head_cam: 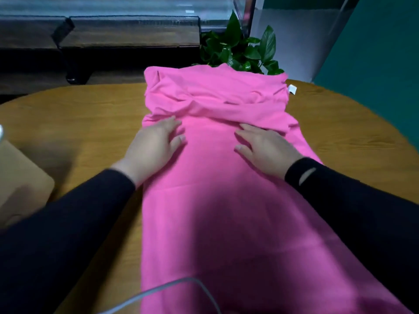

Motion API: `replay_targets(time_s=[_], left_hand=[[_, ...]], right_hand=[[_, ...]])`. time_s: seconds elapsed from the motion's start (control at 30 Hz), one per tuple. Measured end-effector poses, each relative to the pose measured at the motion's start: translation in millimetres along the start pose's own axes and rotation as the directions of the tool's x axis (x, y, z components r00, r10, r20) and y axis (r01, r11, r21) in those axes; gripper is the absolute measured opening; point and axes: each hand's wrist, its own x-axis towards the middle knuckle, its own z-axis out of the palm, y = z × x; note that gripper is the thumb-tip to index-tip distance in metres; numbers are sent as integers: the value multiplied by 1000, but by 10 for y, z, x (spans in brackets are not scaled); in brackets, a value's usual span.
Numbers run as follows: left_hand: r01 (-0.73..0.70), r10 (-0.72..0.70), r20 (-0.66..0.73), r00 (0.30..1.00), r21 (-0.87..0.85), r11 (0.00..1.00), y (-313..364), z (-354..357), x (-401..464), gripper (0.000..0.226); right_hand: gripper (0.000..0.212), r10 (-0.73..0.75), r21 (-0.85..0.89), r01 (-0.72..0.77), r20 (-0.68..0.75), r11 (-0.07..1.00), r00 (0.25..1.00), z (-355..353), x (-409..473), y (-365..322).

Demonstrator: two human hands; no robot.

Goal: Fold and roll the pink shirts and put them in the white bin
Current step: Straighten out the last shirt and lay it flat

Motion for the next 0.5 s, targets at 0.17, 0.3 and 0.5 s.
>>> replay_targets(time_s=[0.17, 0.3, 0.5], left_hand=[[-24, 26, 43, 999, -49, 999, 287, 28, -1289, 62], [-43, -1, 213, 977, 200, 979, 218, 143, -1583, 76], [-96, 31, 292, 956, 210, 973, -102, 64, -944, 79]], right_hand=[[52, 2, 200, -1, -4, 980, 1000, -13, -824, -59], [68, -27, 53, 17, 193, 998, 981, 74, -1356, -14], [71, -7, -88, 18, 123, 996, 992, 279, -1302, -84]])
